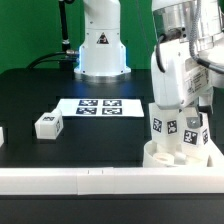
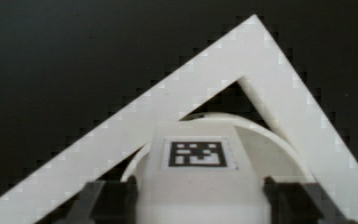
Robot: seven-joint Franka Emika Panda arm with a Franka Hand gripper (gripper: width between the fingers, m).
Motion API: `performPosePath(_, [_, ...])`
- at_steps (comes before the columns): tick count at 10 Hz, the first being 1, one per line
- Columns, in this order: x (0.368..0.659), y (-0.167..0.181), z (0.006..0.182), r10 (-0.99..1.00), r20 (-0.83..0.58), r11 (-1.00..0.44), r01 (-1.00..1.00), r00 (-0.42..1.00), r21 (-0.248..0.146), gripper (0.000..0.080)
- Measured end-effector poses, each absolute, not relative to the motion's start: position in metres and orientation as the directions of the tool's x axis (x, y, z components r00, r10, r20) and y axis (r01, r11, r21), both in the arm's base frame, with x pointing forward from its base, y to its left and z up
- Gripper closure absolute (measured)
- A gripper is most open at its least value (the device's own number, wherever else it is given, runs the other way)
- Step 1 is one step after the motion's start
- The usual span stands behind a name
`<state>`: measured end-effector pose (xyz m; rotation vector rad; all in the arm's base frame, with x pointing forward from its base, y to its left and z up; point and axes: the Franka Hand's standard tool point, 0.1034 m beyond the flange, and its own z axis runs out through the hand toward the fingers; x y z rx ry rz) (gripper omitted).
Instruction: Assemble stool
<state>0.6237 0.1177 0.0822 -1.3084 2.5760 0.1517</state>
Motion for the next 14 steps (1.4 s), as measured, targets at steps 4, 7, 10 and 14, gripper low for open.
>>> performPosePath(4, [0.629, 0.111, 0.102, -0.868, -0.278, 0.447, -0.892, -0.412, -0.072, 0.0174])
performPosePath(7, [0.634, 0.109, 0.115, -0.936, -0.267, 0.275, -0.951, -0.231, -0.144, 0.0154])
performPosePath(10, [0.633, 0.108, 0.113, -0.976, -0.208, -0.021, -0.977, 0.066, -0.211, 0.0150])
performPosePath(14, [0.629, 0.117, 0.112, -0.739, -0.038, -0.652, -0.729, 0.672, -0.208, 0.0150])
